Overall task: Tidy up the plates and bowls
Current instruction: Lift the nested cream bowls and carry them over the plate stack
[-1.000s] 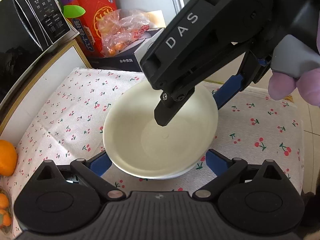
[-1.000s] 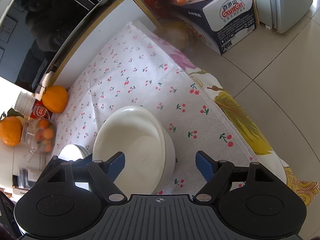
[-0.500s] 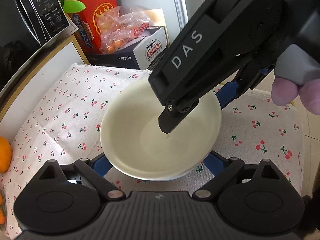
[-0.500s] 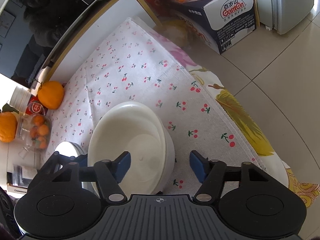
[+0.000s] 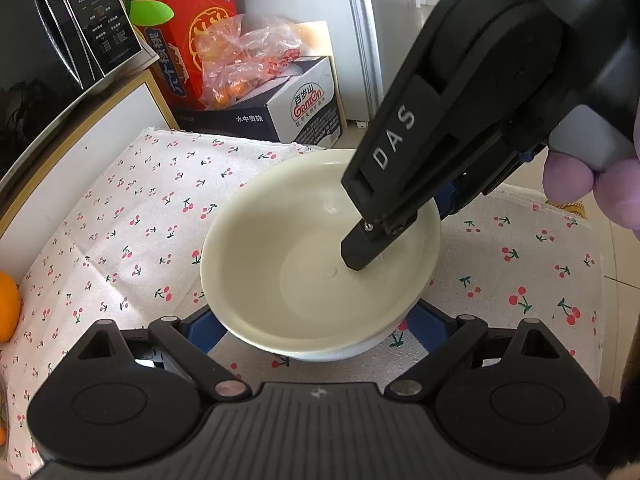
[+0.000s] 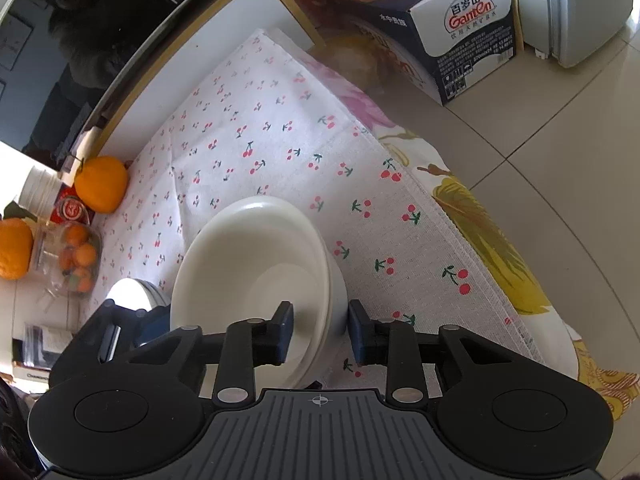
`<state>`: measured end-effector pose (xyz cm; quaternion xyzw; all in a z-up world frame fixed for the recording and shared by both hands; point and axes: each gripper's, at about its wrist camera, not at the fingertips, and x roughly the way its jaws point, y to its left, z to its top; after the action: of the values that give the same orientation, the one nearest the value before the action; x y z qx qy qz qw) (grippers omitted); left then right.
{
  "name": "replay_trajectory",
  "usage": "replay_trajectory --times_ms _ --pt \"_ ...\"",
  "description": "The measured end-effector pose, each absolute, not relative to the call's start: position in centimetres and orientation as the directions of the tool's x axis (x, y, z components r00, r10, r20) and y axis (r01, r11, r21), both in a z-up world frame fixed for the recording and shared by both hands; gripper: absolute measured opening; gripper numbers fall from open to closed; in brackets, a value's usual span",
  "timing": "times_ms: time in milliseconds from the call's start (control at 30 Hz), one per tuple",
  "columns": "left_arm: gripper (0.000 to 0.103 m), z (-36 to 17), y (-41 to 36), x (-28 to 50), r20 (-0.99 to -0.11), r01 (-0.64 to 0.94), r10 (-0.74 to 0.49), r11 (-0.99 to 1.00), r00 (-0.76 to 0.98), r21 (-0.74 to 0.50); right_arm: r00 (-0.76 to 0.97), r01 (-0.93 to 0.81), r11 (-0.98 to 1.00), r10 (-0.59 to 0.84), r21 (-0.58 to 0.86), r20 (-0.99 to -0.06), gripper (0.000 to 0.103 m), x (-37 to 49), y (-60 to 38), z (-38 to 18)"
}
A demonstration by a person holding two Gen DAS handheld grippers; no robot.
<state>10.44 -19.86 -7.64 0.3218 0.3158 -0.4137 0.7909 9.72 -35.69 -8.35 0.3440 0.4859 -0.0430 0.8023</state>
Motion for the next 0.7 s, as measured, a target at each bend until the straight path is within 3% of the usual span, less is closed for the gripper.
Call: replay_trajectory --times_ms 700 --pt "0.094 -5.9 -19.1 9.8 -0.717 0.847 -0.503 0.475 0.483 0.237 0.576 0.350 0.777 0.262 0.523 -0.775 0.026 9.1 -35.9 -5.8"
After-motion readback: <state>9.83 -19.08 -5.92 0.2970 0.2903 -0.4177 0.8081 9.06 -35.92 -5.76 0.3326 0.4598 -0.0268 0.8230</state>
